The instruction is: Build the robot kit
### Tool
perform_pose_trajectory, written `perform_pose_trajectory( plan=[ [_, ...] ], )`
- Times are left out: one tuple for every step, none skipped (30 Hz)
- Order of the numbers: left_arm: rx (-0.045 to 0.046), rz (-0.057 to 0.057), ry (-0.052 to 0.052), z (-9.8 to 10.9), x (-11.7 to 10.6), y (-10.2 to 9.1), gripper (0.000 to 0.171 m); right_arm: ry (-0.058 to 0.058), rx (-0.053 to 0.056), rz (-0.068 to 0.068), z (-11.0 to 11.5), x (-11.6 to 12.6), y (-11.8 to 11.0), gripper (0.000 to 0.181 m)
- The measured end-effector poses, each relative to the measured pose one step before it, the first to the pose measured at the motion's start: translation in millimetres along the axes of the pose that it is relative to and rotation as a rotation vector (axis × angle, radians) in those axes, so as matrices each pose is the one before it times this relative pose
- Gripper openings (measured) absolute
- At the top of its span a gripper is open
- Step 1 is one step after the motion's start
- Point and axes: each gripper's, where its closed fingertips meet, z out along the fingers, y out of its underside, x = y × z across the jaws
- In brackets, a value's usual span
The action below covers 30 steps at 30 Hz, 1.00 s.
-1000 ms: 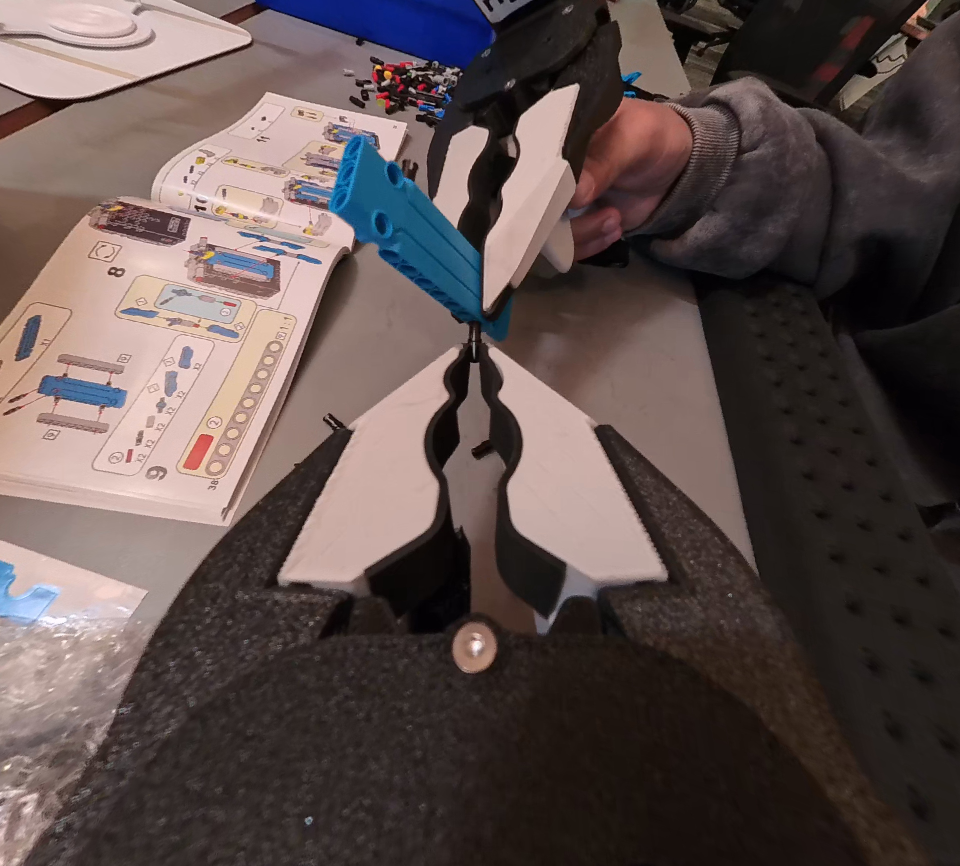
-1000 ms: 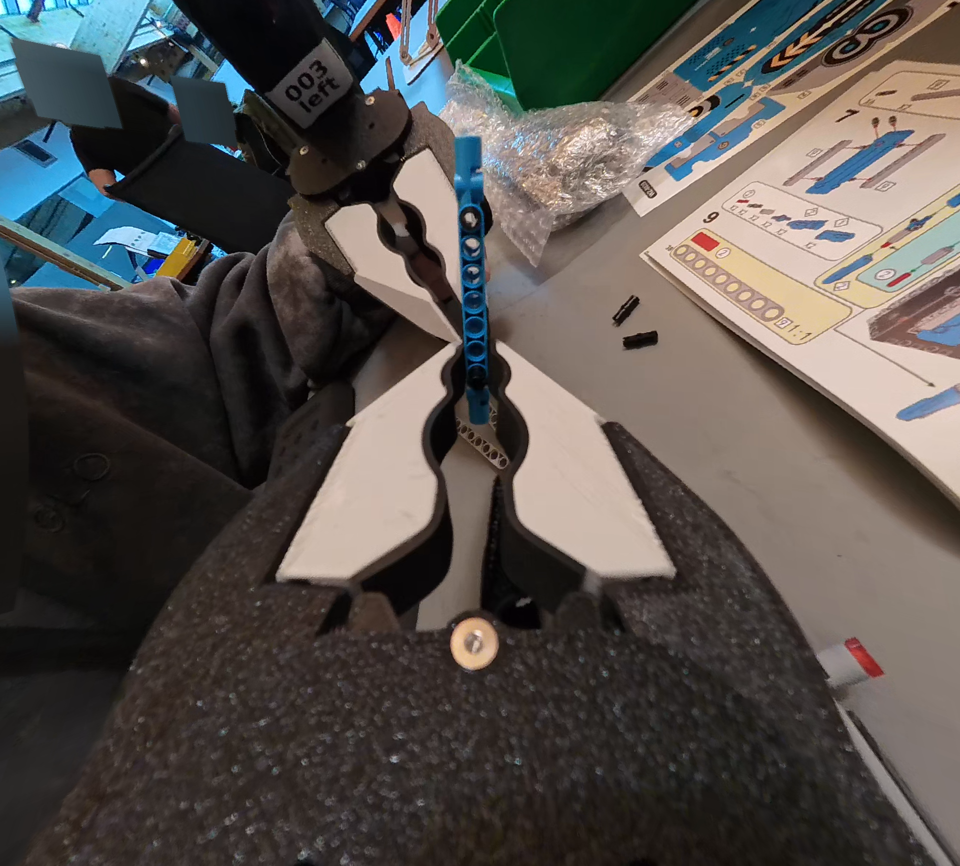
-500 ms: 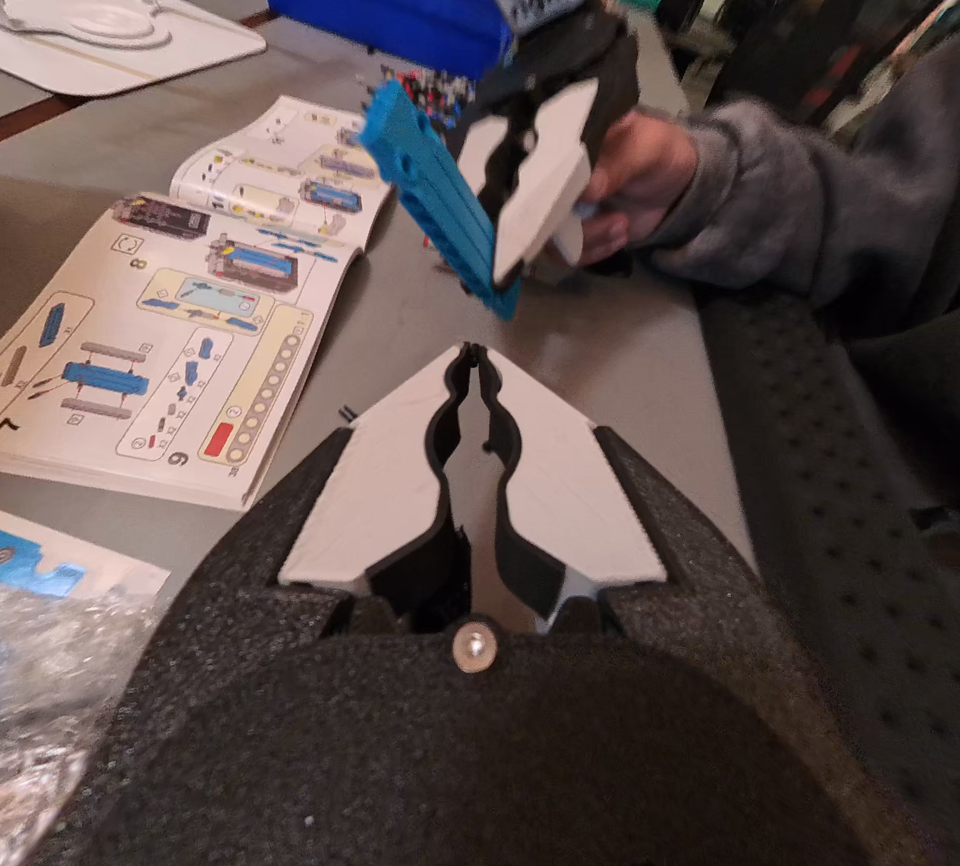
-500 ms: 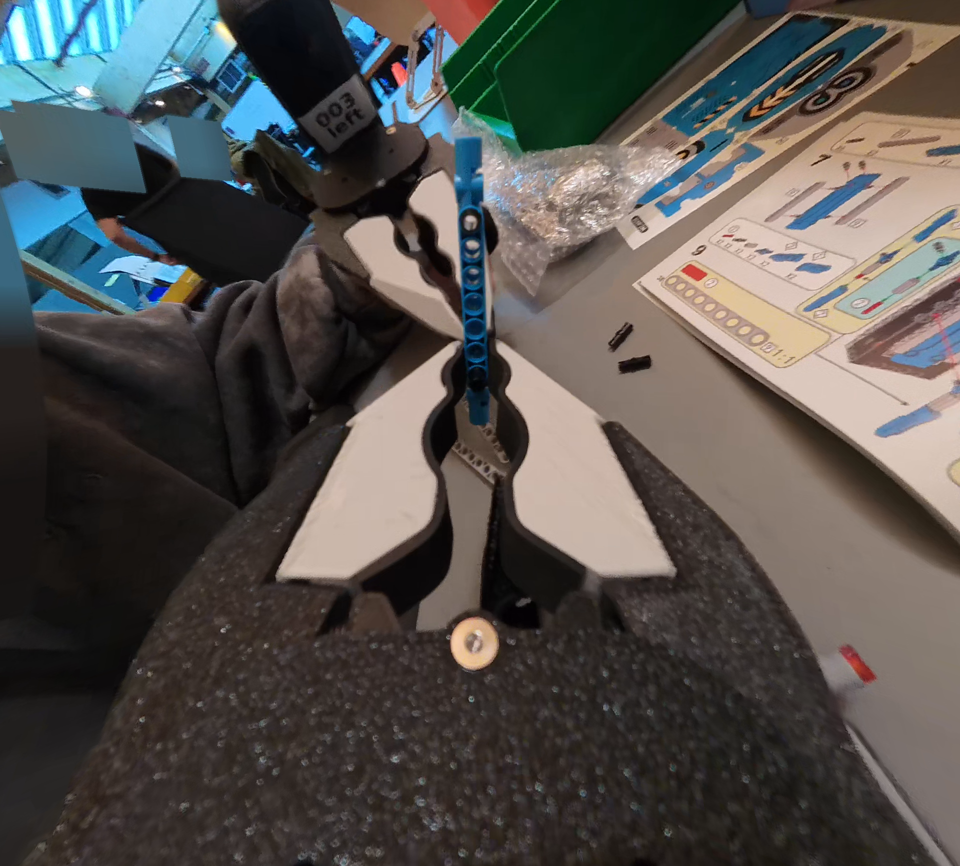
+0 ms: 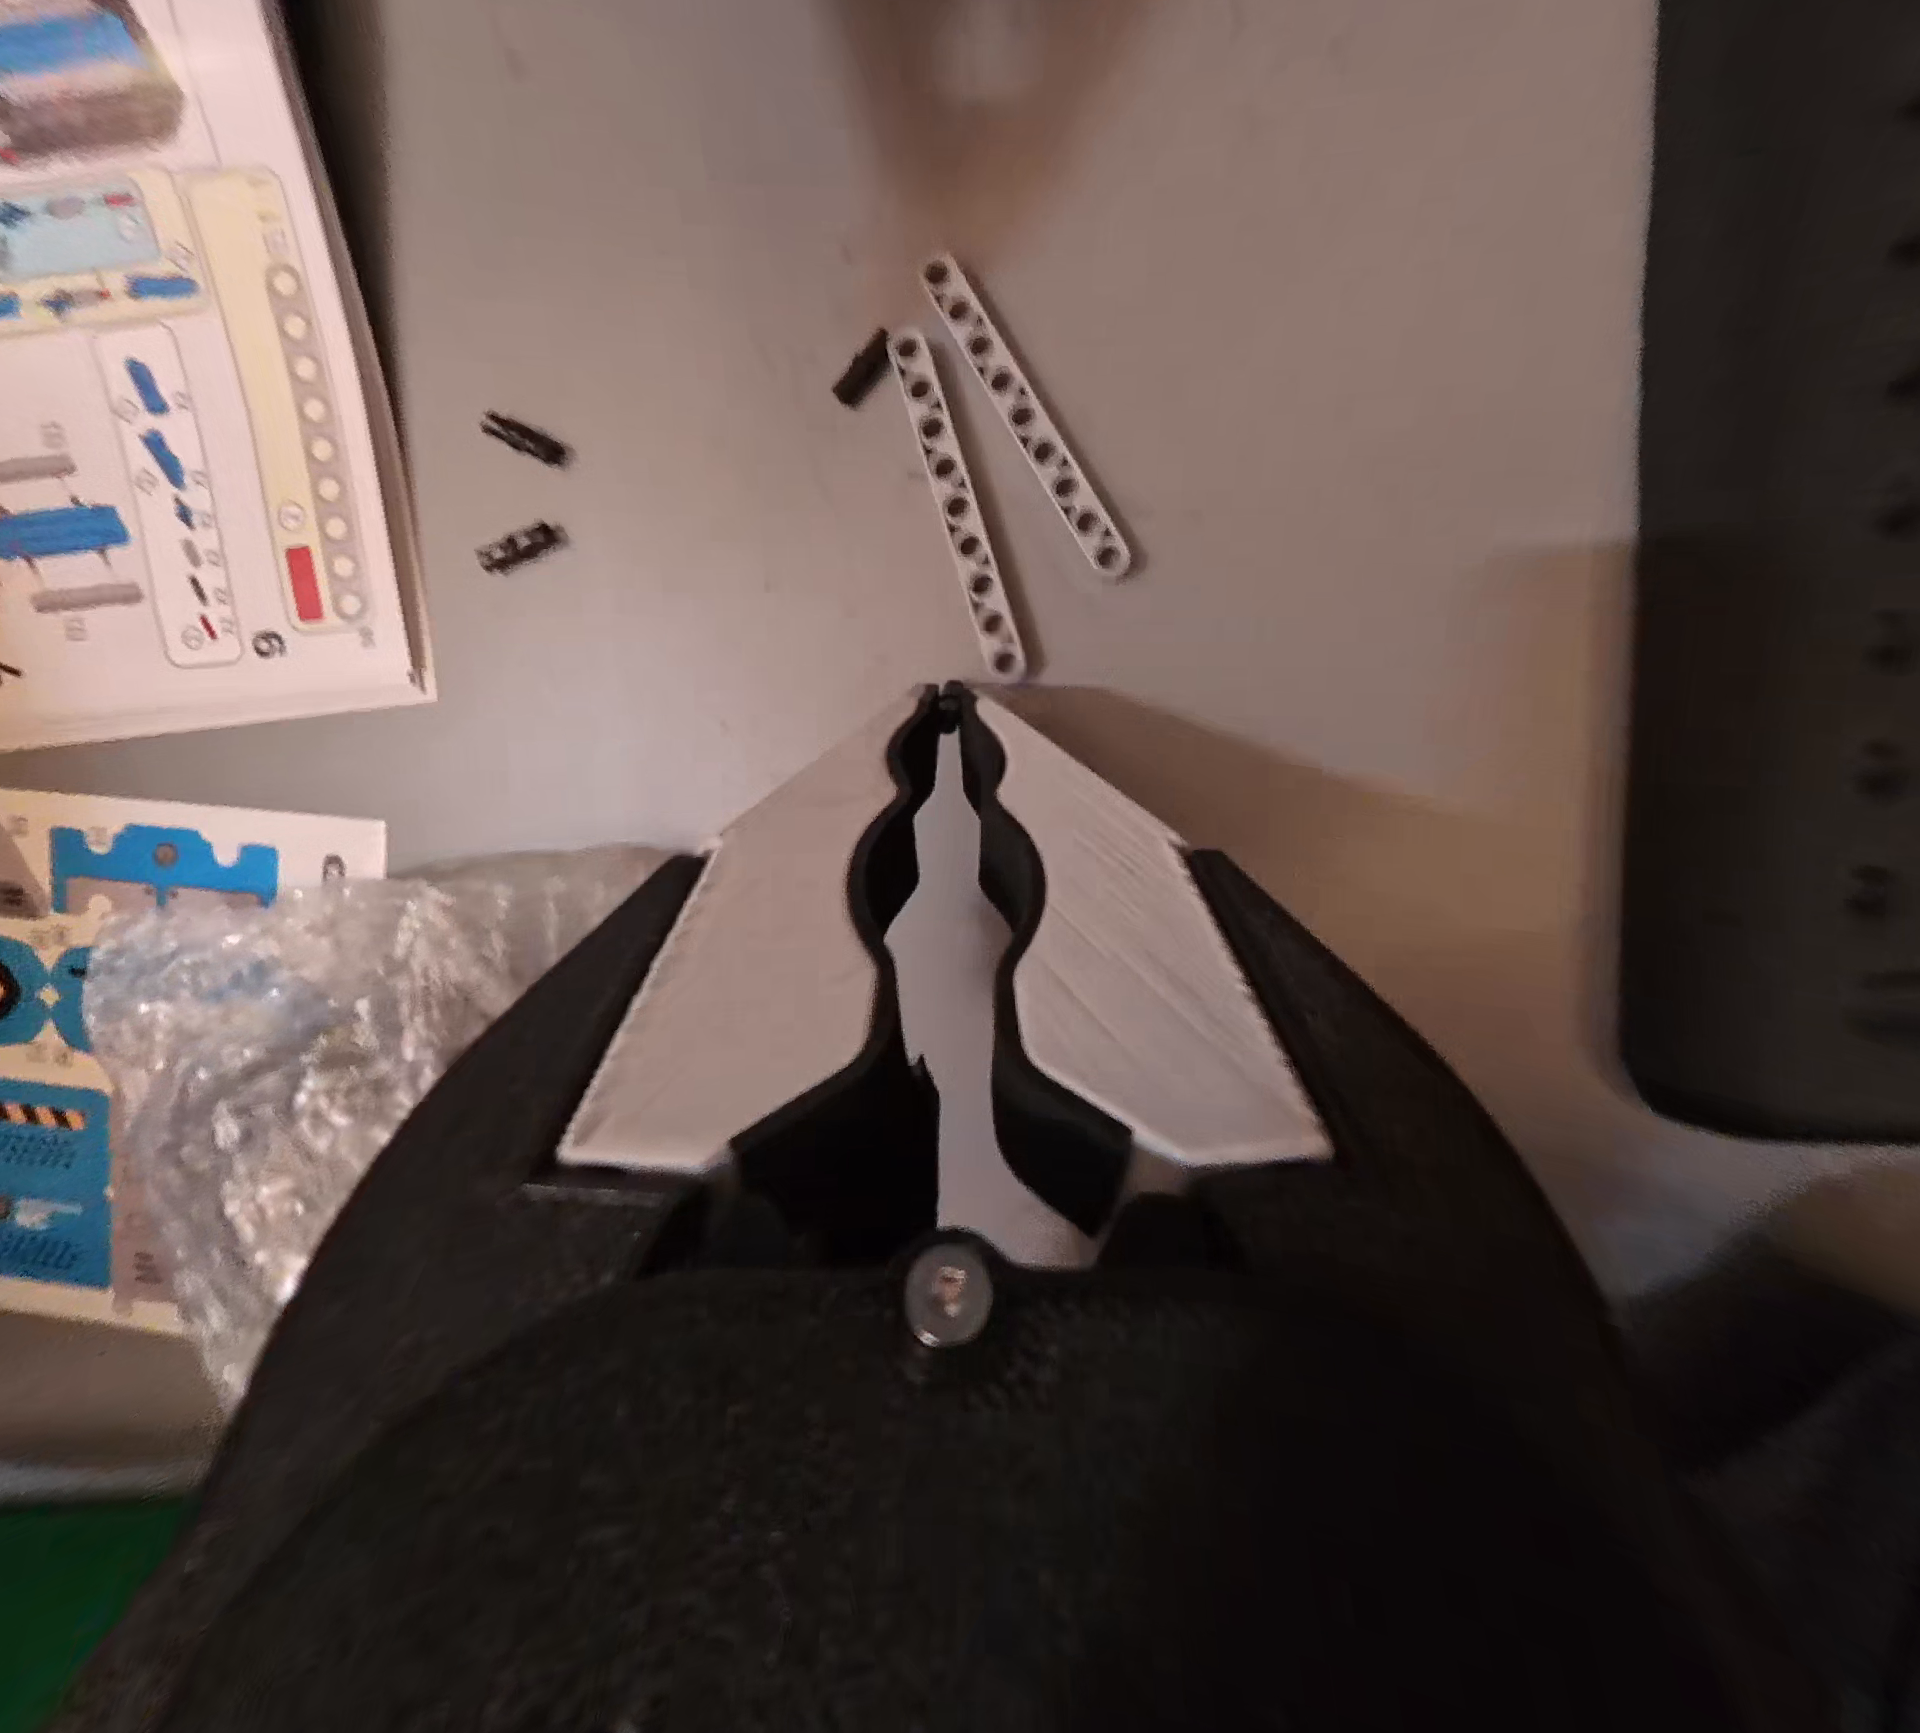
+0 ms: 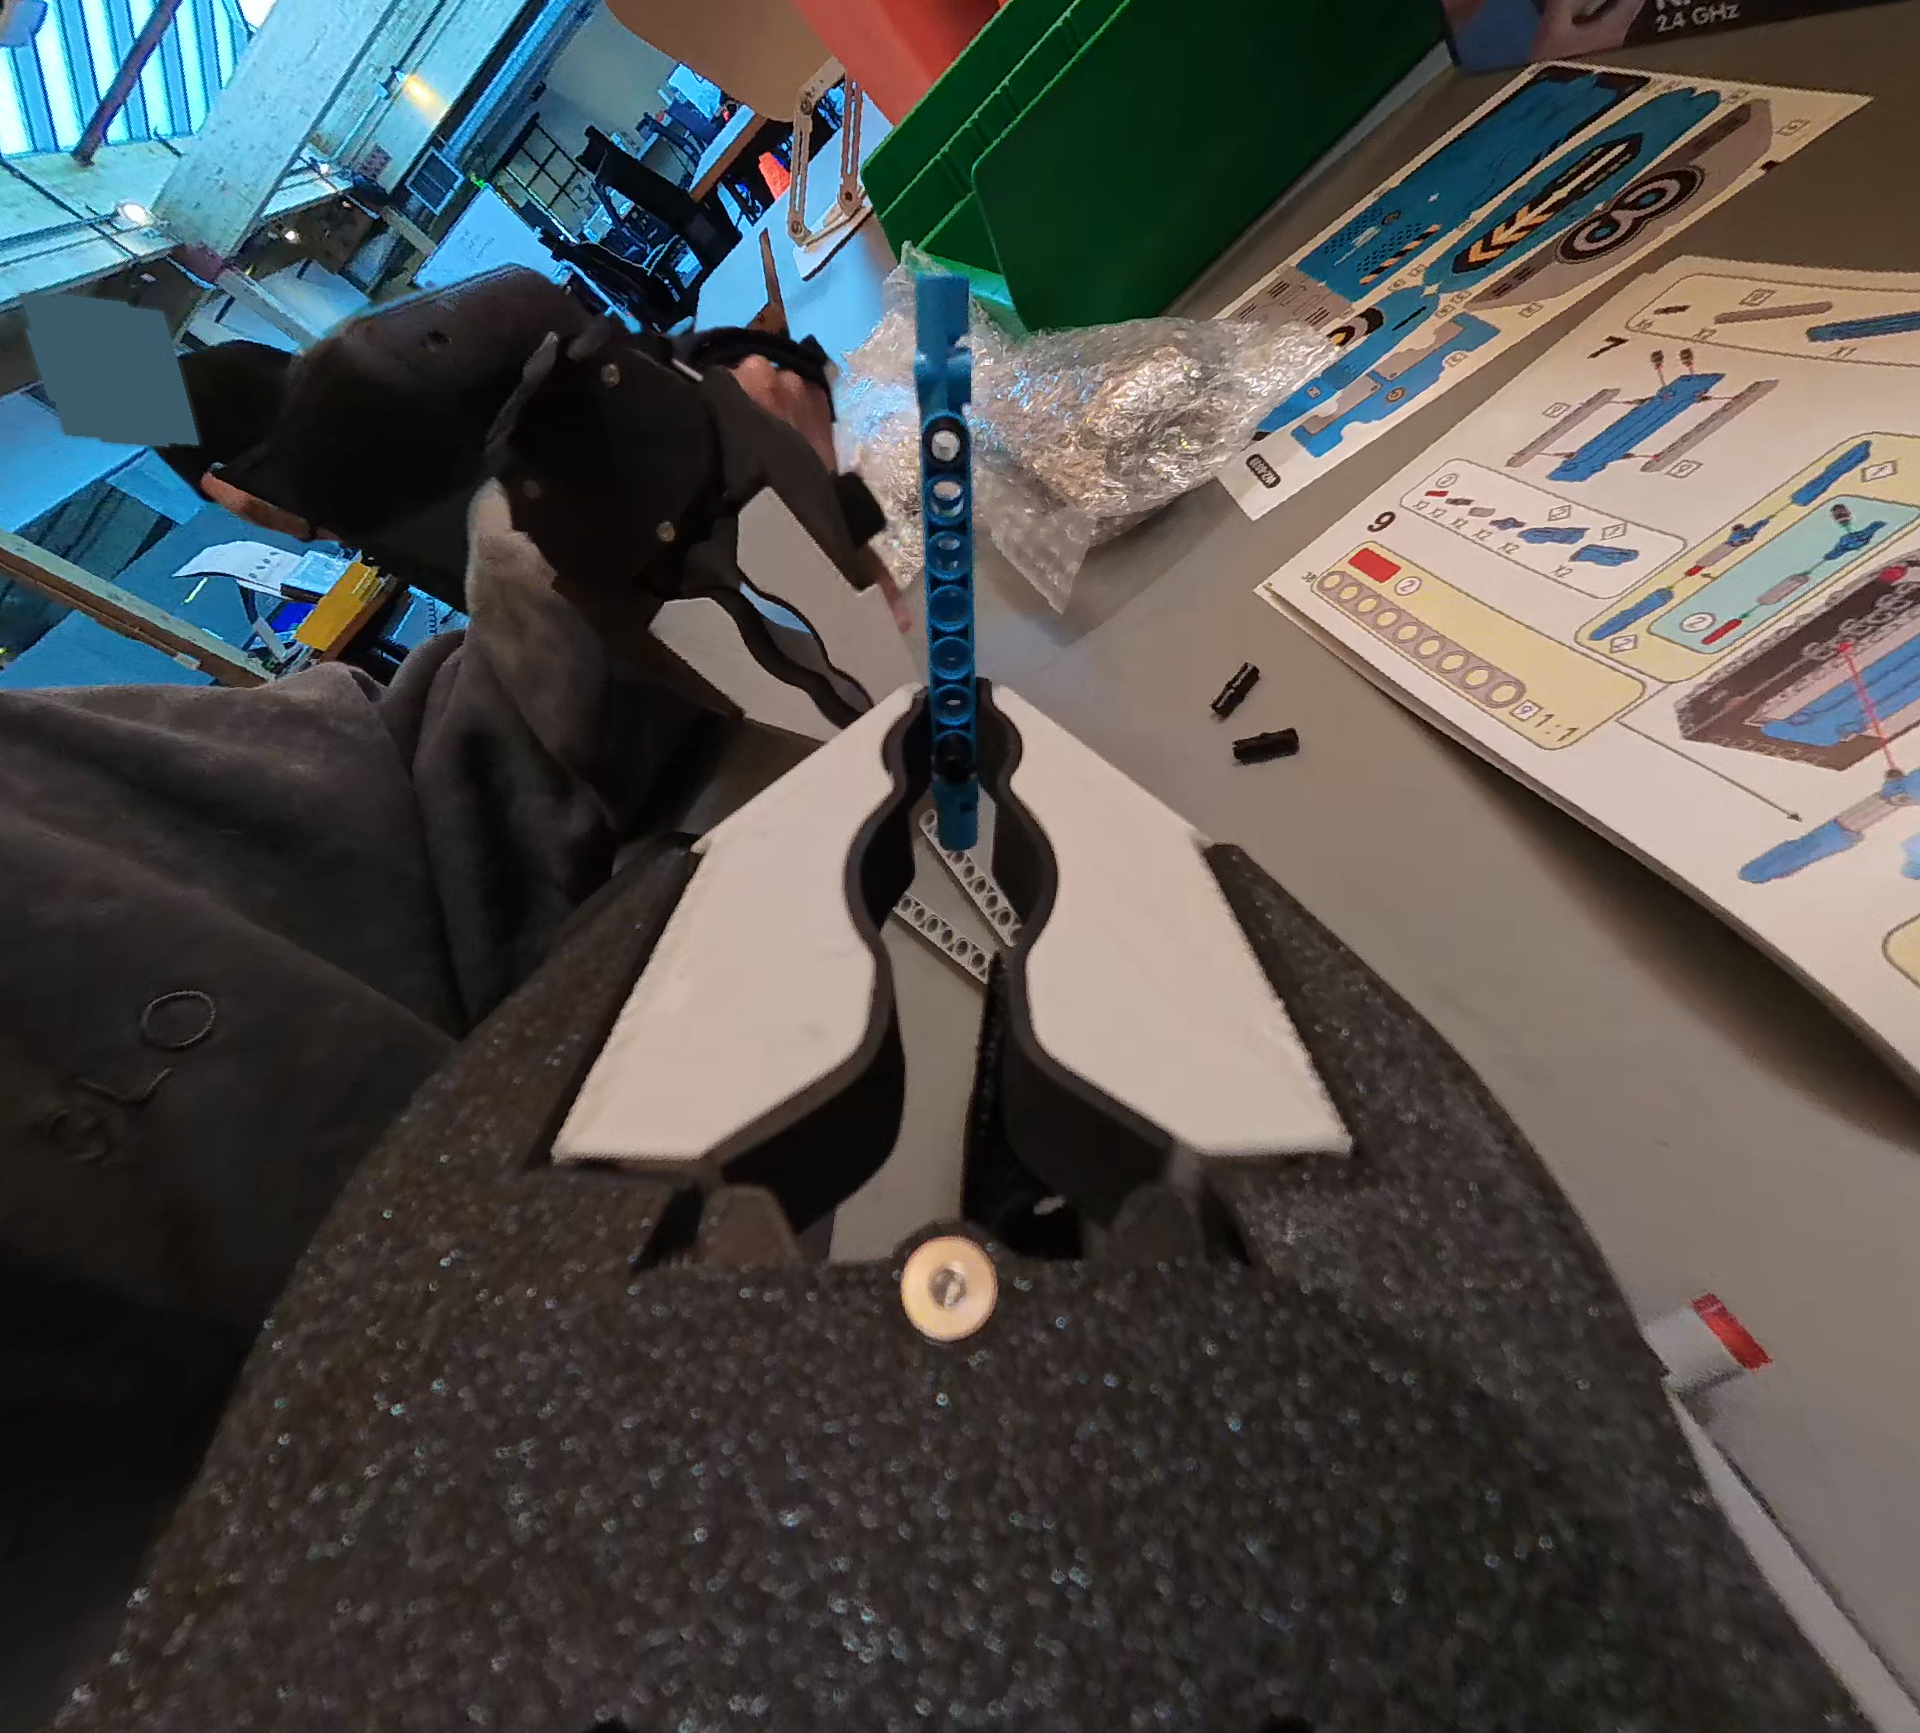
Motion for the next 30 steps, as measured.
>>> perform_pose_trajectory(
  plan=[
    [-0.03928,0.0086,-0.0181,-2.48,0.33,5.7,0.002,-0.0001,0.0004,-0.0015,-0.07,-0.52,-0.46,0.006],
    [-0.0387,0.0088,-0.025,-3.0,-0.83,5.48,0.002,-0.0026,-0.0015,-0.0005,0.07,-0.73,-0.05,0.006],
    [-0.03487,-0.0022,0.0033,-2.52,3.14,5.42,0.002,-0.0019,-0.0042,0.0018,0.25,-0.49,0.5,0.006],
    [-0.01621,0.0015,0.0006,-2.12,2.51,2.9,0.002,0.0009,-0.0012,-0.0009,0.25,-0.3,0.05,0.006],
    [-0.00479,0.0004,0.0077,-1.61,3.03,0.96,0.002,0.001,-0.0007,-0.0009,0.31,-0.11,-0.04,0.006],
    [-0.01056,-0.0048,0.0287,-0.71,5.86,2.05,0.002,-0.0007,-0.0014,0.0014,0.52,-0.25,0.05,0.006],
    [-0.00876,0.0051,-0.0026,-0.13,0.47,1.87,0.002,-0.0012,-0.0026,0.0011,0.72,-0.1,0.36,0.006],
    [-0.0086,-0.0032,-0.0094,-0.24,-1.6,1.79,0.002,-0.0013,-0.0028,-0.0003,0.68,-0.18,0.4,0.006],
    [-0.00717,-0.0106,0.0053,0.22,0.09,1.77,0.002,0.0003,-0.0019,0.0005,0.51,0.15,0.47,0.006],
    [-0.00095,-0.0006,0.0029,0.6,-0.05,0.81,0.002,-0.001,-0.0015,0.0003,0.28,-0.16,0.34,0.006],
    [0.00329,-0.0035,0.0064,0.42,0.38,-0.18,0.002,-0.0013,-0.0014,0.0011,-0.15,-0.24,0.33,0.006],
    [0.00553,-0.0089,0.012,0.16,1.21,-0.8,0.002,-0.0023,0.0012,0.0008,-0.26,-0.63,-0.26,0.006],
    [0.00383,-0.0022,0.0018,0.17,0.19,-0.5,0.002,-0.0025,0.0031,-0.0007,-0.37,-0.87,-0.7,0.006],
    [0.00138,-0.0069,0.0048,-0.15,0.93,-0.07,0.002,-0.0009,0.0008,-0.0015,-0.43,-0.6,-0.28,0.006],
    [-0.00311,-0.0046,0.0072,-0.32,1.33,0.4,0.002,-0.0015,0.0001,-0.001,-0.35,-0.75,-0.2,0.006],
    [-0.00118,0.0012,-0.0054,-0.07,-0.4,0.34,0.002,-0.0029,0.002,-0.0014,-0.09,-0.75,-0.38,0.006],
    [0.00036,-0.0043,-0.0018,0.18,-0.09,-0.15,0.003,-0.002,-0.0008,0.0012,0.17,-0.39,0.19,0.006],
    [0.00225,-0.0021,-0.0021,0.12,-0.28,-0.78,0.002,-0.0012,-0.0028,0.0026,0.33,-0.01,0.6,0.006],
    [0.00144,0.0016,-0.0047,0.4,-0.52,-0.76,0.003,-0.0015,-0.0026,0.0006,0.48,-0.28,0.45,0.006],
    [0.00253,-0.0008,0.0029,0.26,0.76,-0.92,0.003,-0.0011,-0.0035,-0.001,0.55,-0.25,0.64,0.006],
    [0.00182,0.0019,0.0036,0.22,1.09,-0.64,0.003,-0.0006,-0.0037,0.0002,0.47,-0.19,0.63,0.006],
    [0.00156,0.0018,0.0008,0.26,0.57,-0.44,0.003,-0.0012,-0.001,-0.0005,0.27,-0.35,0.21,0.006],
    [0.00125,0.0001,0.0024,0.05,0.54,-0.41,0.003,-0.0009,-0.0013,-0.0002,0.05,-0.25,0.25,0.006],
    [0.00256,0.0017,-0.0024,0.2,-0.24,-0.72,0.003,-0.0012,-0.0002,-0.0001,-0.11,-0.16,-0.07,0.006],
    [0.004,0.0,0.0012,0.28,0.31,-0.86,0.003,-0.0004,0.0013,0.0004,-0.2,-0.11,-0.21,0.006],
    [0.00011,0.0009,0.0009,0.11,0.08,-0.28,0.003,-0.0006,0.0002,0.0011,-0.17,0.09,-0.05,0.006],
    [-0.00241,0.0033,-0.0021,-0.16,0.04,0.21,0.003,-0.0006,0.0005,0.0017,-0.06,0.16,-0.08,0.006],
    [-0.00683,0.0009,-0.0017,-0.3,0.06,1.26,0.003,-0.0012,0.0001,0.002,0.01,0.06,0.09,0.006],
    [-0.01926,-0.0021,-0.0023,-0.92,0.08,3.69,0.003,-0.0014,-0.002,0.0001,0.16,-0.29,0.39,0.006],
    [-0.01868,-0.0029,-0.0055,-1.63,-0.09,4.24,0.003,-0.0008,-0.0015,-0.0012,0.26,-0.43,0.17,0.006]
  ],
)
